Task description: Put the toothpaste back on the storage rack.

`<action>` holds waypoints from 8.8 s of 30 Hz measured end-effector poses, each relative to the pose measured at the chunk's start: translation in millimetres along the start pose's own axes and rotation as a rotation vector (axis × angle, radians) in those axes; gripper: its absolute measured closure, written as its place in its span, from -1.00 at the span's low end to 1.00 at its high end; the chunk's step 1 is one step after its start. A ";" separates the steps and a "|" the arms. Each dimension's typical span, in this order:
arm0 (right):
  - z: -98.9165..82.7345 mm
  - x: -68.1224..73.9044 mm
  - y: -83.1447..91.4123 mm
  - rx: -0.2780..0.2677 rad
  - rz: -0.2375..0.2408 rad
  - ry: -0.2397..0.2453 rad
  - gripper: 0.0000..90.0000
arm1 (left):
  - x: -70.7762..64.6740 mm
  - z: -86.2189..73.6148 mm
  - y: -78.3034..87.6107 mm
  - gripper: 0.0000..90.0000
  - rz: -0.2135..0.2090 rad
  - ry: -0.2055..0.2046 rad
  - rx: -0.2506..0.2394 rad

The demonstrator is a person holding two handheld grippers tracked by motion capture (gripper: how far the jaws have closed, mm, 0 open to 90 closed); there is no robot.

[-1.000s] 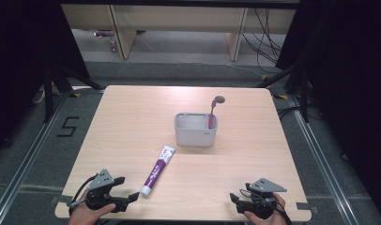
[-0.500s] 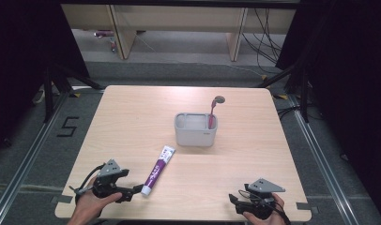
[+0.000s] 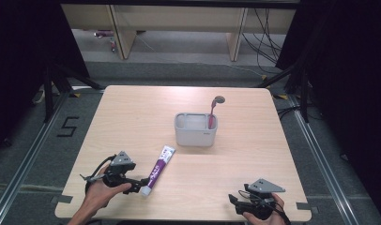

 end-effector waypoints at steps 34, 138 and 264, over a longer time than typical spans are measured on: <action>-0.8 7.1 0.7 0.004 0.030 0.028 -0.34 | -11.3 38.1 -47.6 -0.20 0.012 -0.050 0.369; -4.8 6.6 -1.7 0.025 0.031 0.033 -0.33 | -8.6 47.5 -61.9 0.50 -0.012 -0.240 0.646; -6.4 8.5 -2.2 0.031 0.056 -0.007 -0.33 | -23.0 259.5 -58.1 0.51 -0.019 -0.034 -0.515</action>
Point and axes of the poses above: each handheld gripper's, and its own axes: y roughly backward along the jaws, z roughly out of its top, x roughly to its left, the point moved 7 cm from there along -y, roughly forward along the jaws, and after that the axes turned 4 degrees about -z, right-handed, at the moved point
